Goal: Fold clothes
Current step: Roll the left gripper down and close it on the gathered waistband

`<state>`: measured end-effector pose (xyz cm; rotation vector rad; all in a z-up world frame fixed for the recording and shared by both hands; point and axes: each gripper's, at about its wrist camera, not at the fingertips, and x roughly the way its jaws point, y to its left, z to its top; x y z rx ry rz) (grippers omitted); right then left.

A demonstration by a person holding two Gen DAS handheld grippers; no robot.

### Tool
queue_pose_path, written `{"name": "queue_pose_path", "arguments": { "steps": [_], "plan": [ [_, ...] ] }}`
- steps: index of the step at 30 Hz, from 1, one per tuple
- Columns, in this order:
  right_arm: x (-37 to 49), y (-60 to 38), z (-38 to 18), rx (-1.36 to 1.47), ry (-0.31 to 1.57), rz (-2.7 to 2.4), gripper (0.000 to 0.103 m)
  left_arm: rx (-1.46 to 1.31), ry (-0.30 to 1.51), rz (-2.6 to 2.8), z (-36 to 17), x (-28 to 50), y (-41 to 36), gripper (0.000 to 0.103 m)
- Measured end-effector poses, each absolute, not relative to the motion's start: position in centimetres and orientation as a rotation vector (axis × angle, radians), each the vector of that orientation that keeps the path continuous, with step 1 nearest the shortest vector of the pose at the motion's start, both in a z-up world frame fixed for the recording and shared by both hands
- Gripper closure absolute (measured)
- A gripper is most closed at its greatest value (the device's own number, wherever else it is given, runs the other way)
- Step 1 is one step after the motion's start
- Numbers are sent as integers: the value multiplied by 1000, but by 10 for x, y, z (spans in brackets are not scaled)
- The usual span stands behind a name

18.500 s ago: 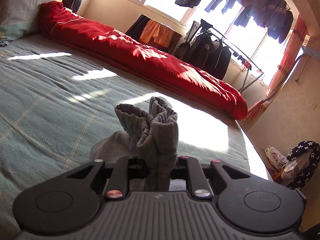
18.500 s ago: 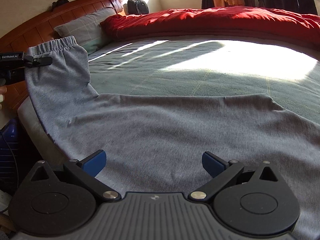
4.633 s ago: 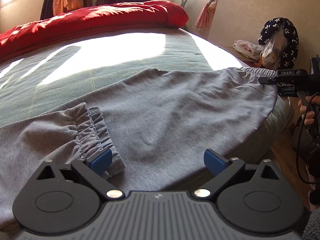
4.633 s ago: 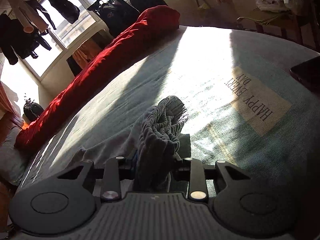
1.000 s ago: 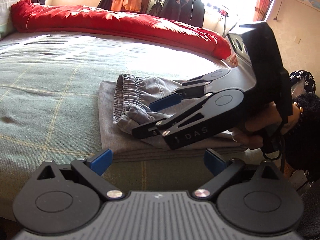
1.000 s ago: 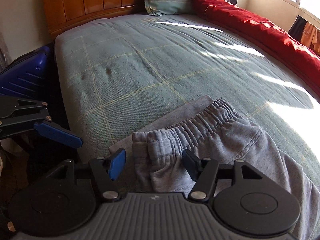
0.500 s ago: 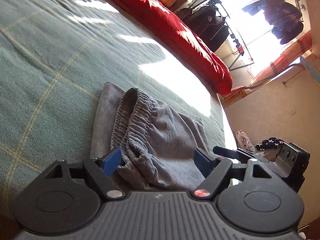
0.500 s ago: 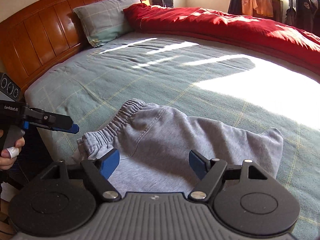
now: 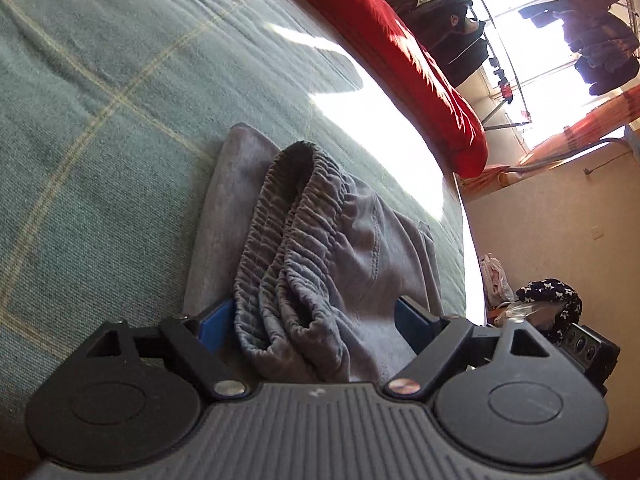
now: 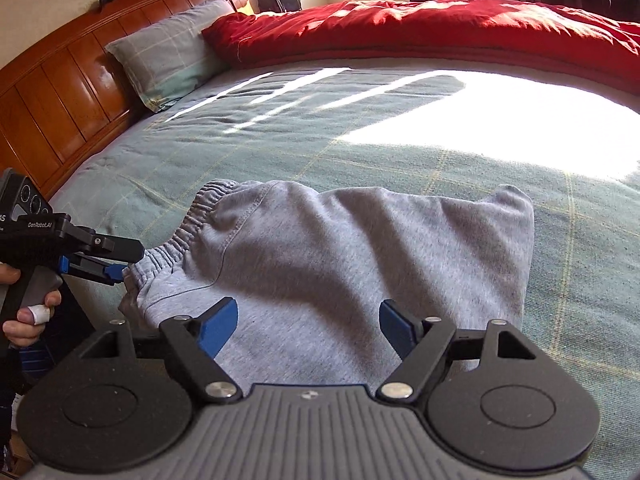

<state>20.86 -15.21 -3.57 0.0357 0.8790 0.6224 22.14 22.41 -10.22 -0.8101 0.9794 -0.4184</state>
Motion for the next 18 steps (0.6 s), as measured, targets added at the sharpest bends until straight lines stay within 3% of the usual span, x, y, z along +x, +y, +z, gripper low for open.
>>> {"name": "queue_pose_path", "arguments": {
  "steps": [9,13,15,17,18],
  "plan": [
    [206,-172,-36,50,859,571,21,-781,995,-541,-106,249,201,17],
    [204,-185,-36,49,850,545,20,-768,1006,-540,-112,254,195,22],
    [204,-190,-37,48,849,527,20,-694,992,-517,-105,250,189,39],
    [203,-196,-37,50,847,516,20,-633,999,-473,-97,246,186,78],
    [203,-199,-38,51,845,510,20,-624,994,-468,-93,245,185,78]
  ]
}}
